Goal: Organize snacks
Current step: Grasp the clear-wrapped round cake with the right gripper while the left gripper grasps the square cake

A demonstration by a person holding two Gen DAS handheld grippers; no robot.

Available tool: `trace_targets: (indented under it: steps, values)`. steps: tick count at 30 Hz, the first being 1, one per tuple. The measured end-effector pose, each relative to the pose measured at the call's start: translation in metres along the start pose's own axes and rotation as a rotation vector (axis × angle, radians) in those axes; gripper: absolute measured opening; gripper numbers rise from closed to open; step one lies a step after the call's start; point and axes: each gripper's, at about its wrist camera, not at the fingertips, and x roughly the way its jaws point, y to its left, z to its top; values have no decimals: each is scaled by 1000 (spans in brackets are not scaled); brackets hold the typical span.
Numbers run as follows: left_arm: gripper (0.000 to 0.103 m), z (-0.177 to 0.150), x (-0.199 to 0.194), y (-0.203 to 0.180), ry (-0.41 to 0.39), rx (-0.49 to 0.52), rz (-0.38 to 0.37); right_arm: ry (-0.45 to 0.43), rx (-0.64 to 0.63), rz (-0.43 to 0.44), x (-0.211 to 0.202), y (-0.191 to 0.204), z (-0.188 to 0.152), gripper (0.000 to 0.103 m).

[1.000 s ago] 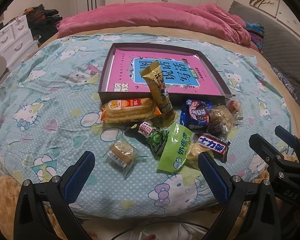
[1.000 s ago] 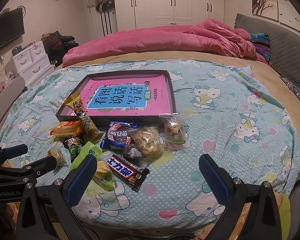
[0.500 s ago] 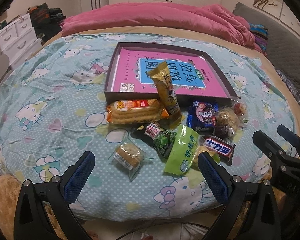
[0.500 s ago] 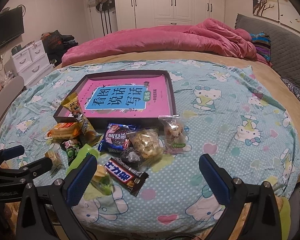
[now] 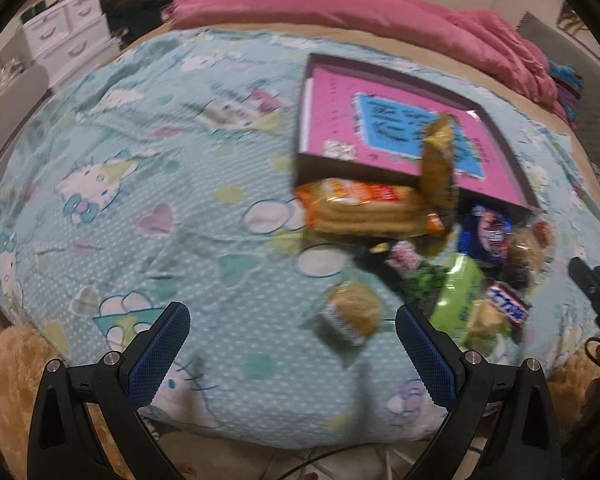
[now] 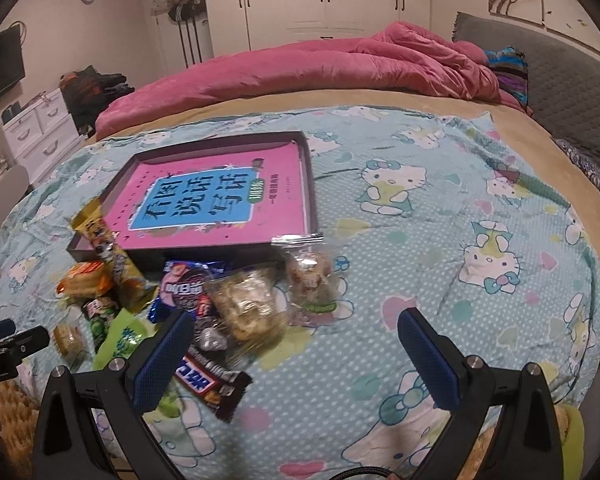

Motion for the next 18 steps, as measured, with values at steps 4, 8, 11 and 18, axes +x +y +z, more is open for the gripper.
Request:
trace_targets:
  steps: [4,8,11,18]
  values:
    - [102,-1,14,8,51,-35,-12,10,13,-5,11,-8,3,103]
    - [102,-2,24,-6,70,5,-37,32,9,-20,26,-15,6,103]
    - [102,-4,32,-18,82,51,-51,51,21,-21,37,-21,9,103]
    - [102,0,43,-31,95,114,-87,61,16,-35,52,-27,15,99]
